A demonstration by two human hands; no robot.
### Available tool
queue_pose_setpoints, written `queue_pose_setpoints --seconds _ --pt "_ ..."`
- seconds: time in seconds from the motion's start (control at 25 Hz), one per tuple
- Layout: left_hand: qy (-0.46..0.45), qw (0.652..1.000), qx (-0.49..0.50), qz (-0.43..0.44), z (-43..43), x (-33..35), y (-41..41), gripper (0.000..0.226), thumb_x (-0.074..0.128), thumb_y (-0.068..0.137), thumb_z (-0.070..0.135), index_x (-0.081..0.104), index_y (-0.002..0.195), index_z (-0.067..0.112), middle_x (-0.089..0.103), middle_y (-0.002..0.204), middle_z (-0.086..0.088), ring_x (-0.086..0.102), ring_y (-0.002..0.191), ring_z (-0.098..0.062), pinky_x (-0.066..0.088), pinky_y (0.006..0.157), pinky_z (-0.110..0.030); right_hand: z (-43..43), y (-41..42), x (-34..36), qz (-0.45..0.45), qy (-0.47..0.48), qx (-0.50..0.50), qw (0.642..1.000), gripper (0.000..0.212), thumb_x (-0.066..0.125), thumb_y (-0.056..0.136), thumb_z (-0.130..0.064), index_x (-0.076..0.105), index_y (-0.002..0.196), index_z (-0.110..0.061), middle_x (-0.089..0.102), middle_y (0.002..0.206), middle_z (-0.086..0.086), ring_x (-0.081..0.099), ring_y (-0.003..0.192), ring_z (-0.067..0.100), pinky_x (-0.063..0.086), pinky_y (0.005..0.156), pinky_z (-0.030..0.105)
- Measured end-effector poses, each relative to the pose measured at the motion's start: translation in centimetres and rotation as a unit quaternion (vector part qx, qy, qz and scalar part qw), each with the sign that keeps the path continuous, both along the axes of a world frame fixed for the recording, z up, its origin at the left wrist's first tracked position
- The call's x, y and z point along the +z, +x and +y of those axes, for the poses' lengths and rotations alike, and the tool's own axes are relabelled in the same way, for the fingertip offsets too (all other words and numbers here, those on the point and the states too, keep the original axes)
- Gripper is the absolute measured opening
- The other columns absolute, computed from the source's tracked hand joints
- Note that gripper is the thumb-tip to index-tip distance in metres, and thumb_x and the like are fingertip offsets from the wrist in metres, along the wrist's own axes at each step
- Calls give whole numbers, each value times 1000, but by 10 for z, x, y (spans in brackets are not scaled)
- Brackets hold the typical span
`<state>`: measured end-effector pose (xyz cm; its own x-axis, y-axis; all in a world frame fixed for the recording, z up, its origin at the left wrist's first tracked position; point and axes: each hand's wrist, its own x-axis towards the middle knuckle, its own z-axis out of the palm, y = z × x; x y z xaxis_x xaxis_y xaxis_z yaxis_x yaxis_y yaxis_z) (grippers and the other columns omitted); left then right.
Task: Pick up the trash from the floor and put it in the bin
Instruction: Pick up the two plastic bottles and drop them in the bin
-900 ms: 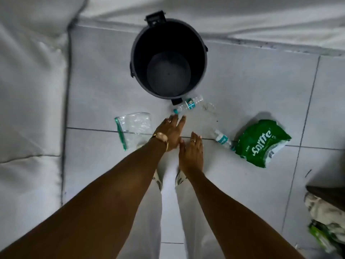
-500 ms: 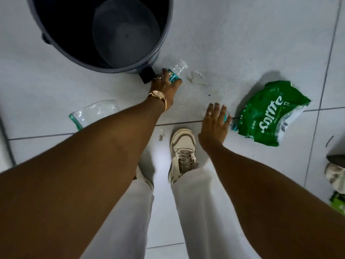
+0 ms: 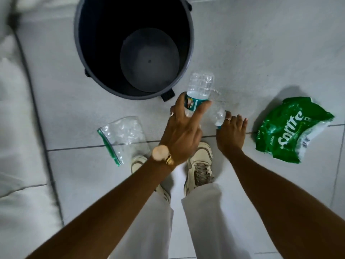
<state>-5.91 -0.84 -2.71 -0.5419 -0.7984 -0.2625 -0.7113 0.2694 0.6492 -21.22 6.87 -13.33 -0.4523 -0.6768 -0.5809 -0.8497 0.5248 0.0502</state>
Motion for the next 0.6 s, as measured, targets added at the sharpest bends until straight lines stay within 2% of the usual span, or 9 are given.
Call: queue_pose_setpoints --seconds 0.04,0.12,0.2,0.28,0.36,0.44,0.52,0.6 --pt "-15 1000 21 17 -4 25 5 65 58 82 7 35 140 25 25 148 -31 43 126 -41 50 94 -37 -11 11 16 -51 -53 -74 994 70 63 88 -24 27 146 -6 48 138 22 43 130 41 33 112 53" --pt "-37 994 90 40 -25 67 21 63 58 85 9 36 142 26 21 150 -26 38 132 -38 47 97 -34 -34 34 60 -151 -146 -194 958 72 64 88 -32 26 146 -12 48 138 16 54 120 35 49 97 48" --pt "-43 988 146 36 -55 79 40 62 58 85 6 41 142 23 22 150 -27 38 133 -38 50 99 -35 -52 53 107 -212 -193 -242 927 75 61 89 -41 24 148 -16 44 145 10 57 117 25 51 93 40" --pt "-15 987 160 -26 -95 71 56 63 59 85 4 42 143 22 25 149 -26 38 132 -41 49 102 -44 -71 67 153 -263 -222 -275 898 76 58 88 -48 23 149 -19 44 148 6 58 108 13 50 90 33" --pt "60 979 159 -110 -128 53 65 64 58 89 5 37 145 26 21 152 -23 33 135 -44 41 109 -50 -93 79 183 -298 -246 -272 881 76 56 87 -52 24 149 -22 48 144 5 61 108 14 55 91 36" --pt "134 965 142 -175 -149 32 67 67 58 92 11 28 149 29 14 156 -21 26 138 -45 33 114 -48 -118 89 196 -324 -246 -236 883 76 54 86 -56 25 147 -22 54 136 6 63 108 21 58 87 43" --pt "169 952 104 -233 -159 18 68 76 57 94 21 11 152 35 4 159 -22 18 142 -48 28 115 -53 -146 97 195 -332 -227 -190 895 76 53 87 -55 23 147 -19 55 132 9 62 110 24 57 88 46" --pt "183 944 100 -256 -162 13 66 86 58 92 28 -4 152 35 -5 160 -23 11 144 -49 27 114 -57 -176 103 186 -312 -196 -152 917 76 54 91 -47 18 150 -14 51 136 12 58 116 27 54 93 45"
